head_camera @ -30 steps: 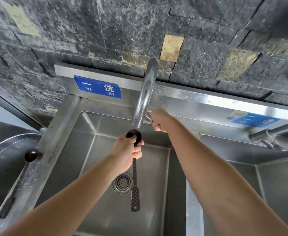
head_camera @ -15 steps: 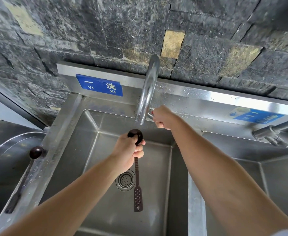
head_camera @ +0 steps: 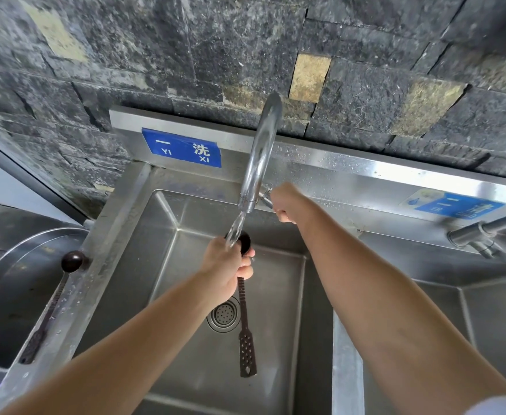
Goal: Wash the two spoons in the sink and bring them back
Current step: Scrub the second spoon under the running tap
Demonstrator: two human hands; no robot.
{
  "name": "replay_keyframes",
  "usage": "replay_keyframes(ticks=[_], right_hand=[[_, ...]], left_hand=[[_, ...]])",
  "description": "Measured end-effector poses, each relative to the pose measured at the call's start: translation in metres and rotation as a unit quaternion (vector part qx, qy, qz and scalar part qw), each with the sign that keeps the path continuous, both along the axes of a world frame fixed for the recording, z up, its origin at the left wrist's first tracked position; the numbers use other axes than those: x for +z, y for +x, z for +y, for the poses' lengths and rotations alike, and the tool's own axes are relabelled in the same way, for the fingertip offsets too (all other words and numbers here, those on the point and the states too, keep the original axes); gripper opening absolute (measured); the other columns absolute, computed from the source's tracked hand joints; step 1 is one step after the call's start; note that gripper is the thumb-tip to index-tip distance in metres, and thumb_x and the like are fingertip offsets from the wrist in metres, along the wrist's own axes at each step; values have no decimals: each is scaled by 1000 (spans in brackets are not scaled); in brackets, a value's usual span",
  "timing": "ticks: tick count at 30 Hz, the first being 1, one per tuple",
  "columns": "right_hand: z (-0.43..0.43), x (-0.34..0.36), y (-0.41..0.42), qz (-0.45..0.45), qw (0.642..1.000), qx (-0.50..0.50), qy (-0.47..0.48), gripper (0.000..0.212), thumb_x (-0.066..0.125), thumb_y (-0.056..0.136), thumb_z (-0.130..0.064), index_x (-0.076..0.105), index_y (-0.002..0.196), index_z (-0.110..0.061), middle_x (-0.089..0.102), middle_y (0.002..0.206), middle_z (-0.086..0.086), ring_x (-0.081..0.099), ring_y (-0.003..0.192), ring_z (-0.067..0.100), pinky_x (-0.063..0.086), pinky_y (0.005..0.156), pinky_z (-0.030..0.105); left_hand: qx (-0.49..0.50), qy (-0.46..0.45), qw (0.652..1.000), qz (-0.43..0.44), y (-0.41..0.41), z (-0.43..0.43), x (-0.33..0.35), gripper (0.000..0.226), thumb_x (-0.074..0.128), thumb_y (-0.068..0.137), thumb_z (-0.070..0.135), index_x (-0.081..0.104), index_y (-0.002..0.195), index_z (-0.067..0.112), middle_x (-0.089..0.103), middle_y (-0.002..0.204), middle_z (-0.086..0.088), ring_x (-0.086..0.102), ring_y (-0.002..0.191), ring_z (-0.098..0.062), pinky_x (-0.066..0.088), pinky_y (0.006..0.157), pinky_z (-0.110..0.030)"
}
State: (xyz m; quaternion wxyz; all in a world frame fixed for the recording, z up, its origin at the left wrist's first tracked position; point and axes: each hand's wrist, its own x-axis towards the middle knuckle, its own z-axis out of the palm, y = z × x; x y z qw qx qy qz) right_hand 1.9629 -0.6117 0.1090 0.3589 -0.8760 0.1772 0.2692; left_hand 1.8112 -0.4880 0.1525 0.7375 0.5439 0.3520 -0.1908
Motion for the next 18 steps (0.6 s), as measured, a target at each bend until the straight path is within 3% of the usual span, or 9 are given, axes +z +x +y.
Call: replay_keyframes(ticks=[1,3,4,6,8,9,12,14,18], right_hand=[[3,-3,-2,3,999,-34,33,33,41,92,-4,31,65,-20,31,64,-1,32,57,17,30,34,16],[4,-3,-1,49,999,-19,-11,34,45,87,2,33,62,-19,26,60,-2,25,54,16,25,38,18],[4,0,-7,43,994,75,-67,35,45,83,5,34,60,-19,24,58,-4,21,52,15,23,42,20],[7,2,-7,6,982,130,-137,33,42,79,5,35,57,-19,26,56,-6,22,49,13,24,47,22],[7,5,-9,8,999,-46,25,26,38,78,2,36,60,-16,32,57,-3,28,47,13,28,47,22],[7,10,-14,18,982,-138,131,22,40,83,-4,39,64,-15,36,59,0,32,47,14,31,45,23],[8,18,-48,-36,960,-221,165,19,44,93,-27,47,81,-12,40,57,1,34,42,15,32,39,23],[11,19,-81,-59,963,-205,165,29,43,95,-36,52,85,-10,46,57,3,41,43,17,41,44,30],[20,24,-176,80,922,-110,362,56,36,99,-55,64,79,-11,60,70,7,56,62,21,49,63,34]], left_hand=[[4,1,1000,4,-1,0,1,33,23,94,-8,43,74,8,45,67,-11,20,43,-10,12,43,-23],[5,-5,1000,10,-4,2,4,32,23,93,-9,43,73,7,45,66,-10,19,44,-10,11,44,-24],[2,-8,1000,11,-6,3,4,33,22,93,-9,43,73,8,44,67,-10,19,44,-10,11,45,-24],[-3,-8,1000,14,-9,4,5,34,20,91,-9,43,72,9,44,67,-10,18,45,-11,10,48,-26],[-4,-8,1000,16,-12,4,5,34,19,90,-10,43,74,8,44,68,-10,18,46,-11,11,46,-25],[-5,-9,1000,15,-13,5,6,33,20,90,-10,44,76,7,45,68,-10,19,47,-11,12,45,-24],[-4,-37,999,22,-17,6,12,27,25,95,-7,50,87,1,49,72,-12,22,49,-11,15,44,-23],[0,-81,996,24,-23,10,16,23,28,99,0,51,95,0,52,74,-12,27,49,-9,20,43,-21],[-10,-108,994,-14,-37,15,20,29,29,102,5,55,100,-9,53,69,-12,43,51,-15,37,52,-28]])
